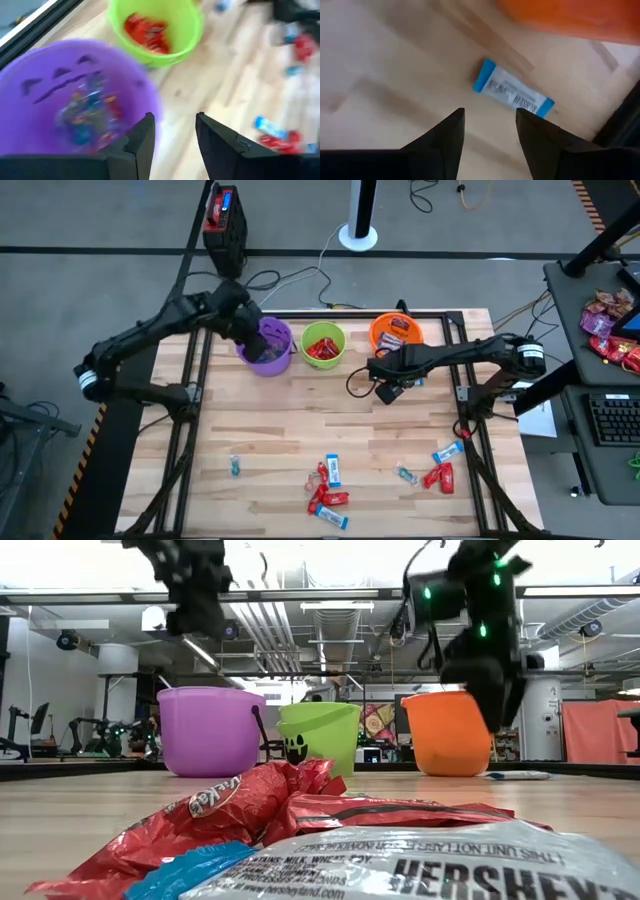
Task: Sort candy by brand, put in halloween buckets
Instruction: Put the white chocolate bar into the orange bucket, then put the red chocolate bar into the green bucket
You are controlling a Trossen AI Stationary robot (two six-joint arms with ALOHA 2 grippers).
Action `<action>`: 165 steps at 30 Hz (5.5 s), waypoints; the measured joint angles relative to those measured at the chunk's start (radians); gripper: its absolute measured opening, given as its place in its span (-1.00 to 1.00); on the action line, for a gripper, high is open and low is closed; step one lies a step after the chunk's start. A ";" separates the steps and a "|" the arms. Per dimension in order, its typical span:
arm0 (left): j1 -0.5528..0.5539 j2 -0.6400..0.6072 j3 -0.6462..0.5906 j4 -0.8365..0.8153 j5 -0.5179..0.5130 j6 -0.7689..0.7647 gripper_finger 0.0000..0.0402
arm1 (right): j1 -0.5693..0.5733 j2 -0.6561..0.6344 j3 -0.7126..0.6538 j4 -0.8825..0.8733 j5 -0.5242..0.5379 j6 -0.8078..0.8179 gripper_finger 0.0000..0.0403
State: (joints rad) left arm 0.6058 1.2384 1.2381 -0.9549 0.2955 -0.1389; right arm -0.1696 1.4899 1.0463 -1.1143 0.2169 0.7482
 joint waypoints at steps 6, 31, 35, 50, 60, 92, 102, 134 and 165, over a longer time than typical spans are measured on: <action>-0.188 -0.107 0.005 0.073 -0.209 -0.153 -0.38 | -0.005 -0.001 -0.149 0.110 0.073 0.055 -0.39; -0.315 -0.167 0.006 0.159 -0.409 -0.343 -0.38 | 0.192 -0.100 -0.269 0.421 -0.043 0.165 -0.96; -0.315 -0.160 0.003 0.158 -0.438 -0.329 -0.38 | 0.195 -0.164 -0.228 0.424 -0.032 0.095 -0.96; -0.325 -0.113 0.004 0.185 -0.443 -0.244 -0.38 | 0.207 -0.315 -0.397 0.526 -0.226 -0.366 -0.45; -0.326 -0.110 0.004 0.208 -0.444 -0.183 -0.38 | 0.220 -0.235 -0.531 0.720 -0.211 -0.279 0.02; -0.326 -0.050 0.003 0.204 -0.404 -0.112 -0.38 | 0.155 -0.233 -0.060 0.558 0.044 -0.325 -0.91; -0.371 -0.051 0.003 0.194 -0.291 -0.213 -0.38 | -0.183 -0.085 0.454 -0.094 0.229 -0.351 -0.91; -1.056 0.434 -0.027 0.603 -0.366 -0.623 -0.38 | -0.121 -0.208 0.486 -0.069 -0.017 -0.434 -0.06; -1.052 0.751 0.160 0.431 -0.477 0.073 -0.35 | -0.018 -0.200 0.476 -0.070 -0.015 -0.474 -0.06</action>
State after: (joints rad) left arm -0.4461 1.9892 1.3985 -0.5239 -0.1811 -0.0663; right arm -0.1871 1.2896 1.5223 -1.1845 0.2018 0.2741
